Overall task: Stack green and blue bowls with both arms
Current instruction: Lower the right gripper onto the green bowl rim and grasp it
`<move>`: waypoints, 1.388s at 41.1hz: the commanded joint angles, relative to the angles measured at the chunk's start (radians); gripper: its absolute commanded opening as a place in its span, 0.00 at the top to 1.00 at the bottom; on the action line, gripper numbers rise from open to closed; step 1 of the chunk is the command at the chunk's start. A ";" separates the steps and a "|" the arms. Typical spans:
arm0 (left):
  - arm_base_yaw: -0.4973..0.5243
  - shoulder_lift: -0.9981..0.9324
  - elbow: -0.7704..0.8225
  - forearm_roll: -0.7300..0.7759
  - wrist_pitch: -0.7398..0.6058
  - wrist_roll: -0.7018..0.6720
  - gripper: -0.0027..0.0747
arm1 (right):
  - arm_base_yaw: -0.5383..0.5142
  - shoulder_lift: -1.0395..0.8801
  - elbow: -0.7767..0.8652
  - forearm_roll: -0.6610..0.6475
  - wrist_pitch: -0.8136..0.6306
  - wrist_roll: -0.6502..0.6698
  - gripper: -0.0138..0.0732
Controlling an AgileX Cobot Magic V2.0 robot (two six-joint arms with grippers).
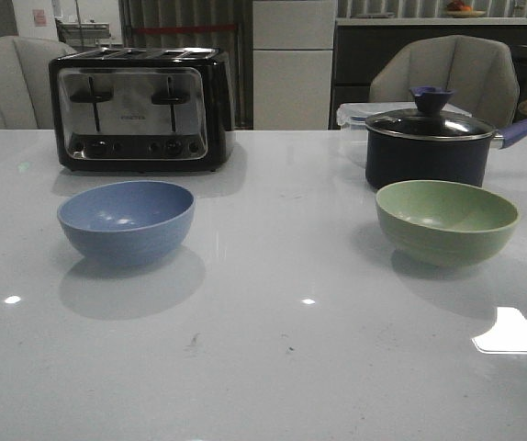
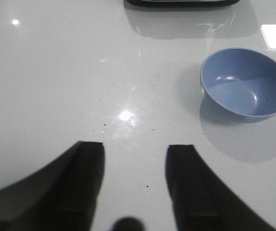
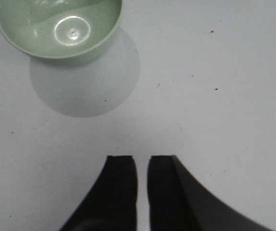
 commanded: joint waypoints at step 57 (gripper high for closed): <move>-0.154 0.047 -0.028 -0.033 -0.076 0.027 0.21 | -0.070 0.923 -0.783 0.331 0.188 -0.205 0.47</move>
